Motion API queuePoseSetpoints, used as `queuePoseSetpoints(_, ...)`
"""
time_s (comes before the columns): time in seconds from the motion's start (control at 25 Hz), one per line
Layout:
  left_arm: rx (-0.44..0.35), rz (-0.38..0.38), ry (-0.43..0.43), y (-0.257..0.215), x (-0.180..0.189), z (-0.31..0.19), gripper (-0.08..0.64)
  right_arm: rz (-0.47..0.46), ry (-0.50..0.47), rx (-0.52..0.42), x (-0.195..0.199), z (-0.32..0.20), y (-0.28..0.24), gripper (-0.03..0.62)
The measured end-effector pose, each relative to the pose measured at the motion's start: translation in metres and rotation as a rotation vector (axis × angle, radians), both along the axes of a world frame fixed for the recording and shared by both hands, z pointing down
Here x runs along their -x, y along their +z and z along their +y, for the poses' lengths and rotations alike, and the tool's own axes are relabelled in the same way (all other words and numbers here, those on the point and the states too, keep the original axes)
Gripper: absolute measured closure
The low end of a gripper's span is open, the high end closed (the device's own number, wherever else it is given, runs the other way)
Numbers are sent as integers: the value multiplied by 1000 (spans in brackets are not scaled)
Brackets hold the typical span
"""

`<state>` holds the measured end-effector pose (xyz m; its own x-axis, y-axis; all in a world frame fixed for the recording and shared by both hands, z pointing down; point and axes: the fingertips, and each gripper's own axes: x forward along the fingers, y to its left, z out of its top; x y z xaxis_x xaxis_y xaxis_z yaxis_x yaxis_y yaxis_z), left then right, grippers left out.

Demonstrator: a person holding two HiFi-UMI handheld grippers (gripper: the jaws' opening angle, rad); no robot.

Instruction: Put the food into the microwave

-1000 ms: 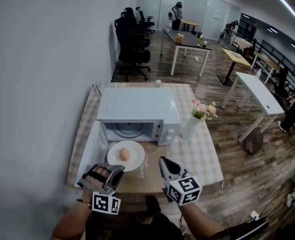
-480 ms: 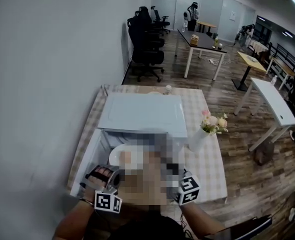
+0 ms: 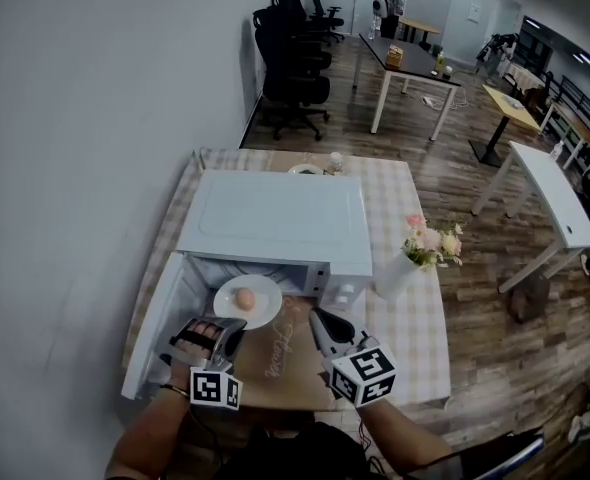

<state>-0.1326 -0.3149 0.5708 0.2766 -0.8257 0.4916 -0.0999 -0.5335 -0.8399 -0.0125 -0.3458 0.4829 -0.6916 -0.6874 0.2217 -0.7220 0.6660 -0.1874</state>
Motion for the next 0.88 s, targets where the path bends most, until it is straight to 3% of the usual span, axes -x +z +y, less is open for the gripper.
queuePoseSetpoints(0.88, 102, -47, -21, 86, -2, -71, 541, 68, 37, 109, -29, -20, 48, 584)
